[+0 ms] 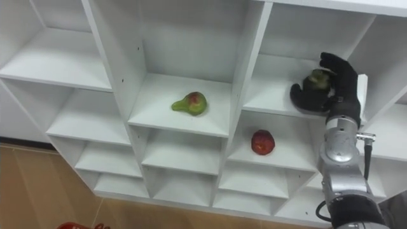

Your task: Collect fruits from the closet

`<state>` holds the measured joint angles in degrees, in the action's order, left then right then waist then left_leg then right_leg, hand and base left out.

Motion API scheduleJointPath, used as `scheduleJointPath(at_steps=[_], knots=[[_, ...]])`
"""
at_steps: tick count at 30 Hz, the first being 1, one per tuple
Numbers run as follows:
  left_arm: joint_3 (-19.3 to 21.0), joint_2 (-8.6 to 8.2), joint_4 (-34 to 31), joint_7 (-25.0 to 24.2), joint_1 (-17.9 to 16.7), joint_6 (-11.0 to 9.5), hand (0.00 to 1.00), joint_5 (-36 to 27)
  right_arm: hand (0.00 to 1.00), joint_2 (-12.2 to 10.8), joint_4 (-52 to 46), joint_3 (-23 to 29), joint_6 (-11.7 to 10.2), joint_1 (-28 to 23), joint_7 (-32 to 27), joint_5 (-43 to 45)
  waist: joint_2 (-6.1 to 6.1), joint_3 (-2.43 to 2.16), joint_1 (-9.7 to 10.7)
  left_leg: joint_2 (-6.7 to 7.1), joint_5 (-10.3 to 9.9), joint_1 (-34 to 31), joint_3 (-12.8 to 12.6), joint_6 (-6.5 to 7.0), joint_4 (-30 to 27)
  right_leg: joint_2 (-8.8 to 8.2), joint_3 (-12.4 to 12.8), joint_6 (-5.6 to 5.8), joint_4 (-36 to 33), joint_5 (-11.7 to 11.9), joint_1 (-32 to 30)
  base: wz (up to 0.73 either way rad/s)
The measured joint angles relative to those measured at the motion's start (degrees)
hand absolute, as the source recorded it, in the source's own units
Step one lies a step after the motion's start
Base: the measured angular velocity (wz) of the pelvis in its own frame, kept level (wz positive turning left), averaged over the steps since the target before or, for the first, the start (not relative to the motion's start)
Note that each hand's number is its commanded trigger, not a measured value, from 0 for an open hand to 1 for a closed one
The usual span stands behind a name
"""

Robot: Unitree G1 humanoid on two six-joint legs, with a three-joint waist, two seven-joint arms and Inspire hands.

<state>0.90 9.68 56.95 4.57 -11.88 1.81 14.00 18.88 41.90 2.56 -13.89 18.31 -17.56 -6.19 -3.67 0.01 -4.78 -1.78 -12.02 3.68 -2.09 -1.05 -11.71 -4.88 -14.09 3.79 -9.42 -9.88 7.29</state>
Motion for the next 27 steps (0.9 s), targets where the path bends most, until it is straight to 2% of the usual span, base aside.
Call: scheduleJointPath(at_steps=[15, 21, 27], knots=[[0.0, 0.0, 0.03, 0.3, 0.09, -0.58, 1.0, -0.96, 1.0, -0.1, -0.07, 1.12, -0.53, -0.46, -1.23, -0.05, -0.04, 0.0, -0.09, 0.03, 0.0, 0.28, -0.02, -0.01, 0.24, 0.08, 0.16, -0.09, 0.77, 0.05, -0.06, 0.0], [-0.07, -0.01, 0.44, 0.6, 0.1, -1.13, 1.0, -0.95, 1.0, -0.22, 0.29, 1.11, -1.38, -0.82, -1.23, -0.06, -0.07, 0.05, -0.11, 0.03, -0.01, 0.39, -0.03, -0.01, 0.36, 0.08, 0.14, -0.09, 0.77, 0.05, 0.09, 0.0], [-0.32, -0.12, 0.44, 2.61, 0.05, -1.68, 1.0, -0.97, 1.0, -1.03, -0.94, 1.22, -1.62, -1.43, -0.92, -5.96, -0.1, 0.23, -0.04, 0.02, -0.02, 0.53, -0.22, -0.02, 0.76, 0.08, 0.01, -0.08, 0.79, 0.05, 0.63, 0.0]])
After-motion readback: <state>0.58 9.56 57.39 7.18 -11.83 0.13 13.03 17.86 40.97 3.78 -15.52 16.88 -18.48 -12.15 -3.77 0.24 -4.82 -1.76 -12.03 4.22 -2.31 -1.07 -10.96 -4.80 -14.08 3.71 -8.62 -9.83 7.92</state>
